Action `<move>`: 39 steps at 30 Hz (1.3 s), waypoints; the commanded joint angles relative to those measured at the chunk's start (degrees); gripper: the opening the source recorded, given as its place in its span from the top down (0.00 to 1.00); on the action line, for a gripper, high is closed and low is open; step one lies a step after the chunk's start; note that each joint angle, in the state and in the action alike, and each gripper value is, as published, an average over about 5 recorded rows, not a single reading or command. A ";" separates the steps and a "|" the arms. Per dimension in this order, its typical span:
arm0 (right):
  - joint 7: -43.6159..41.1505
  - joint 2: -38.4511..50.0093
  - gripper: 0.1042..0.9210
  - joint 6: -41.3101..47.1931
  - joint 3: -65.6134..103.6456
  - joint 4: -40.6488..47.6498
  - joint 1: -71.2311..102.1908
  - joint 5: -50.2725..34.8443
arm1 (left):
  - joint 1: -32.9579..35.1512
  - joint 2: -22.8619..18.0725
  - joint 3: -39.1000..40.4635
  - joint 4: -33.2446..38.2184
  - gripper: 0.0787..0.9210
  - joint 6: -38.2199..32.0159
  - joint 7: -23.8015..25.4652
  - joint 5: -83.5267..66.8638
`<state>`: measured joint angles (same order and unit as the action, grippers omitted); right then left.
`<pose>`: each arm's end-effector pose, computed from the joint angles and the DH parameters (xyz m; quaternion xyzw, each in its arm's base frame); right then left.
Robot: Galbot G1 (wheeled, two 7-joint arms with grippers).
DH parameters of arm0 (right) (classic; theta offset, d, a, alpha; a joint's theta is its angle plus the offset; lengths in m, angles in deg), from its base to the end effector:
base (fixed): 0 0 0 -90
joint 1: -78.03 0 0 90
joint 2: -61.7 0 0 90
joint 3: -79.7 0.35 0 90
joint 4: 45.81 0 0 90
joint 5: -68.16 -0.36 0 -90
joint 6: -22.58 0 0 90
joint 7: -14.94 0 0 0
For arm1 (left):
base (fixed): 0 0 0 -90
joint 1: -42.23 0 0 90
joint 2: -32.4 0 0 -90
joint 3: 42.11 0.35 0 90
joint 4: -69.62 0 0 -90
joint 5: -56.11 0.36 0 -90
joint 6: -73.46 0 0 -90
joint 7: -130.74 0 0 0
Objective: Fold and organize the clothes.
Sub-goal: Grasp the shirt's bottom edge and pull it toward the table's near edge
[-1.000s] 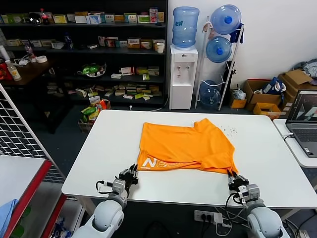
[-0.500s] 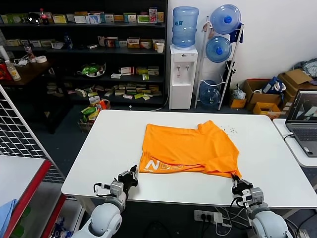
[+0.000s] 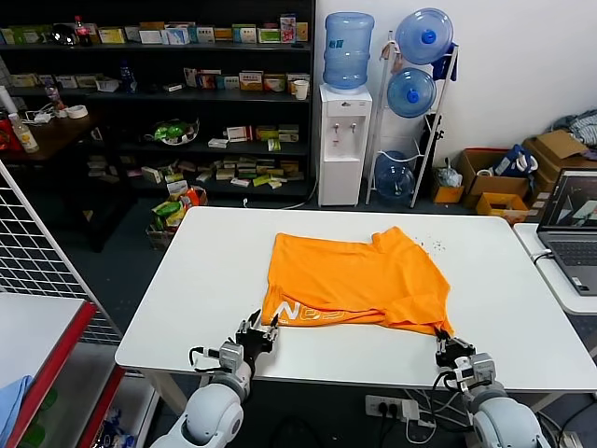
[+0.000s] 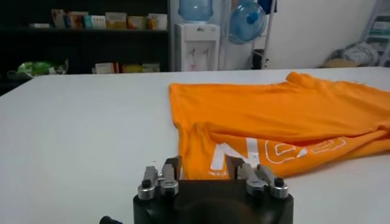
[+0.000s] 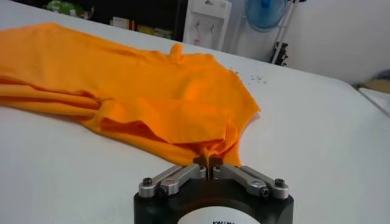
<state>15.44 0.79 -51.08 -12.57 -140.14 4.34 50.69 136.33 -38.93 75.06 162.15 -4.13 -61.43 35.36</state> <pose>0.2631 -0.1445 -0.3781 0.0289 -0.9616 0.1015 0.2532 0.2928 -0.0486 -0.3910 -0.1270 -0.9719 -0.0148 0.1974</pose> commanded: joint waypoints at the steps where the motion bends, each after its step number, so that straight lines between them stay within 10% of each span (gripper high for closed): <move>1: -0.02 0.11 0.96 -0.12 0.01 -0.30 0.16 -0.08 | -0.14 -1.33 0.30 -2.65 0.43 -0.54 -0.02 0.05; 20: 0.57 4.99 0.96 1.49 1.02 -9.37 7.89 -1.61 | 7.90 5.84 -0.38 10.18 0.98 0.95 -3.69 -0.82; 39: 4.91 6.49 0.94 10.91 3.78 -18.50 18.23 -4.74 | 16.24 9.81 -0.69 18.20 0.93 5.49 -5.31 0.09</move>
<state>19.48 6.72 -42.93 -9.05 -155.86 19.25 46.44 149.59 -30.33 74.35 177.17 -0.03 -66.34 35.21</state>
